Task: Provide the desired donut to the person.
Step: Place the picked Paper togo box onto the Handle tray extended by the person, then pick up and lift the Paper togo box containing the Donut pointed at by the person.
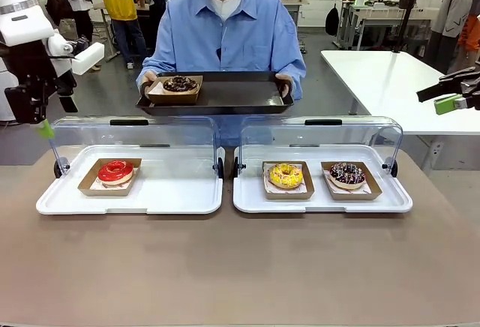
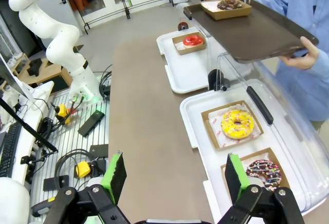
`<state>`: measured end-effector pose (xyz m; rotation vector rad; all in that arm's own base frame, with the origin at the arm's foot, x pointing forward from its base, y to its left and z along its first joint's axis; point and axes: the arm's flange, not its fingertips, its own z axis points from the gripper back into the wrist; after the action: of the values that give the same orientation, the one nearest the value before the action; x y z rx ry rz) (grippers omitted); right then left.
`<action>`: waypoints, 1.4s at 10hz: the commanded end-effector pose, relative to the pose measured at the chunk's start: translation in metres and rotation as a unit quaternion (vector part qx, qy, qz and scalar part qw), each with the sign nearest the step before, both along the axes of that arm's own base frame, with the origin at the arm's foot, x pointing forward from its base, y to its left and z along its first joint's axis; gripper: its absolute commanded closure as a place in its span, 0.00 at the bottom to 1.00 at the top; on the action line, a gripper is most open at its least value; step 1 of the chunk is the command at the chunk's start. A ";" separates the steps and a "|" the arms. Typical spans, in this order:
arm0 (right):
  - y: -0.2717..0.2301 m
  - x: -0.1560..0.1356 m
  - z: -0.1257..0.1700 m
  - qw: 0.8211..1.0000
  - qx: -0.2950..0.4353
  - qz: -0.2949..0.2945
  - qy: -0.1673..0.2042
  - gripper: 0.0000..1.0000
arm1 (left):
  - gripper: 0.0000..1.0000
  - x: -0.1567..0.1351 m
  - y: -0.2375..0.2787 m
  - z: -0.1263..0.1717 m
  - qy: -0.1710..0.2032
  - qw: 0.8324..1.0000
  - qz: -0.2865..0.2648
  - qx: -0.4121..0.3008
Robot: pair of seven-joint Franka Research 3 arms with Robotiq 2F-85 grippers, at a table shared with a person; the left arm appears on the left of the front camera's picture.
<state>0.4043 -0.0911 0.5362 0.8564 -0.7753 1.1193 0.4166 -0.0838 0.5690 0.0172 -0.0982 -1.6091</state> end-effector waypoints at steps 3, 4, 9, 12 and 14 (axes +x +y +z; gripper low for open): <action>0.000 0.000 0.000 1.000 0.006 0.002 -0.003 0.00 | 0.00 0.000 0.000 -0.003 0.000 1.000 -0.002 -0.003; 0.000 0.000 0.000 1.000 0.006 0.002 -0.003 0.00 | 0.00 0.000 0.000 -0.003 0.000 1.000 -0.002 -0.003; 0.000 0.000 0.000 1.000 0.006 0.002 -0.003 0.00 | 0.00 0.000 0.000 -0.003 0.000 1.000 -0.002 -0.003; 0.000 0.000 0.000 1.000 0.006 0.002 -0.003 0.00 | 0.00 0.007 0.012 -0.006 -0.016 0.996 0.070 -0.044; 0.000 0.000 0.000 1.000 0.006 0.002 -0.003 0.00 | 0.00 0.010 0.040 -0.006 -0.035 0.991 0.081 -0.101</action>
<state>0.4042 -0.0913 0.5362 0.8562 -0.7755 1.1189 0.4273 -0.0543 0.5670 -0.0446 -0.2085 -1.4543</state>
